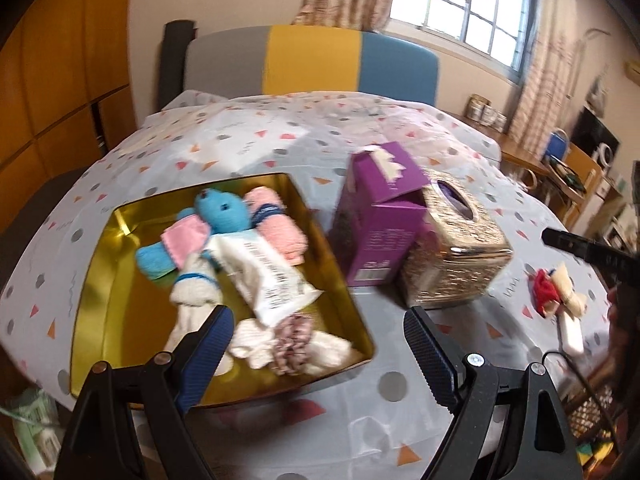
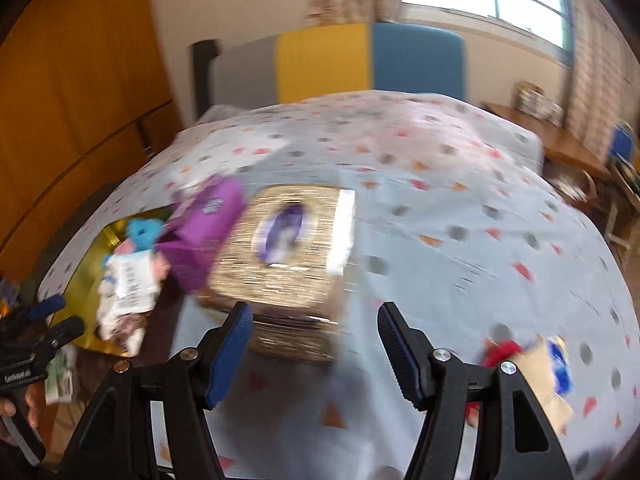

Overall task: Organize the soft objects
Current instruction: 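Grasp the red sock with the left gripper while the right grasps the beige mesh roll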

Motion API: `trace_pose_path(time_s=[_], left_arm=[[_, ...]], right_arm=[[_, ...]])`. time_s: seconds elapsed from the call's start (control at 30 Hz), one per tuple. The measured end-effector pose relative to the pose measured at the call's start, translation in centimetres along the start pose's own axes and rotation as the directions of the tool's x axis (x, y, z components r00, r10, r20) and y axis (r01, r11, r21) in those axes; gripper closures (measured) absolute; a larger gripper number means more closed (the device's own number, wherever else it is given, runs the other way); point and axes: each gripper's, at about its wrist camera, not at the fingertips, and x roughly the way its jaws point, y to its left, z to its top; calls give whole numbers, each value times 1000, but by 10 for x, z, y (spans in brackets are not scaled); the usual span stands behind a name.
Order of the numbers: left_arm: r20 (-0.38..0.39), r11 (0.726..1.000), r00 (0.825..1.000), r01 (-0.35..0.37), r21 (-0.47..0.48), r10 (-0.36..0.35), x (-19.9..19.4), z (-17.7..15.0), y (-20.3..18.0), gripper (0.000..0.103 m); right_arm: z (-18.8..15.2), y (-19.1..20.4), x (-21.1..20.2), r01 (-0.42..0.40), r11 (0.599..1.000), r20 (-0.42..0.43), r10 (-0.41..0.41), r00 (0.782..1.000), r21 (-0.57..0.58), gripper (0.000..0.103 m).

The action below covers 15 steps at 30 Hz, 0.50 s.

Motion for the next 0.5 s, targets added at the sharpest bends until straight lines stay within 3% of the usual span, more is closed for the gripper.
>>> trace_pose_path(time_s=[0.17, 0.3, 0.5], left_arm=[[-13, 996, 997, 71, 60, -70, 3, 2, -24, 16], [-38, 987, 993, 115, 110, -112, 8, 1, -43, 16], [-83, 975, 986, 157, 155, -146, 16, -2, -66, 16]], right_arm=[[-2, -66, -28, 91, 981, 27, -97, 995, 170, 37], [-5, -132, -54, 164, 920, 32, -187, 982, 356, 37], [-22, -204, -49, 235, 826, -106, -210, 972, 512, 37]])
